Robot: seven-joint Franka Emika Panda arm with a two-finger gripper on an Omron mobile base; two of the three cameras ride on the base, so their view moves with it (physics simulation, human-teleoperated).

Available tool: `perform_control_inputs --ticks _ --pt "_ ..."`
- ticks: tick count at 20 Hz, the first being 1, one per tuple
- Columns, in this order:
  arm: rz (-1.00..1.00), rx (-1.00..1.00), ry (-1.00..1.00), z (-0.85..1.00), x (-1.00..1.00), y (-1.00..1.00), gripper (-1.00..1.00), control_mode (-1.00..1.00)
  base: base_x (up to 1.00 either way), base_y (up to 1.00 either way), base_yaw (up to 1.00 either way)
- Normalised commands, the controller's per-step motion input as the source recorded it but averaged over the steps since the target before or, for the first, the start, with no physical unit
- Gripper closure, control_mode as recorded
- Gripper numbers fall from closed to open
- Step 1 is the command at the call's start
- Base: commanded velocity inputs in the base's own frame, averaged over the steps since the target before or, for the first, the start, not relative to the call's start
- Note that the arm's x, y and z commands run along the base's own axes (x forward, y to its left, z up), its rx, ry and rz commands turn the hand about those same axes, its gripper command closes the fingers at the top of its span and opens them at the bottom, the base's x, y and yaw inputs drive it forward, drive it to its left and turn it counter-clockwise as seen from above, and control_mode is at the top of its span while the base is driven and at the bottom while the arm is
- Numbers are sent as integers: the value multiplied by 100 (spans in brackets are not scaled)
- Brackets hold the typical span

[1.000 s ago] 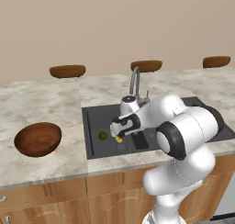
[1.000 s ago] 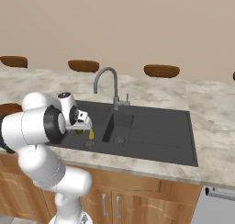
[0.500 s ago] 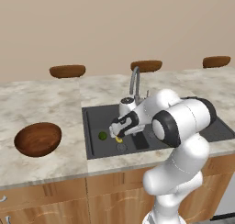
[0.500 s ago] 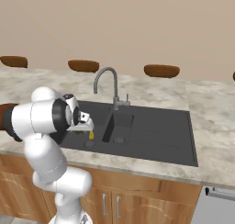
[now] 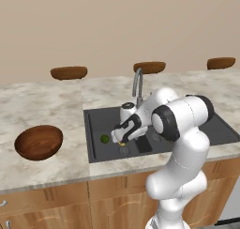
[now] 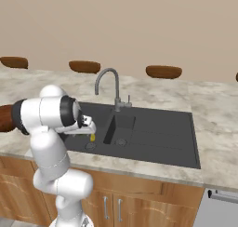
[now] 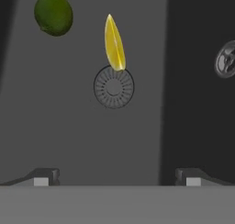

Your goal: Remove the lemon wedge and lime from the sink. Then move the bowl and cup from the counter to the sink for washing.

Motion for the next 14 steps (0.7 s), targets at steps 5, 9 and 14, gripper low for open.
perform_control_inputs --ticks 5,9,14 --pt "1 -1 0 -17 17 0 -100 -100 0 0 0" --pt "1 -1 0 -16 19 0 -100 -100 0 0 0" --pt "3 0 0 -14 21 0 -100 -100 0 0 0"
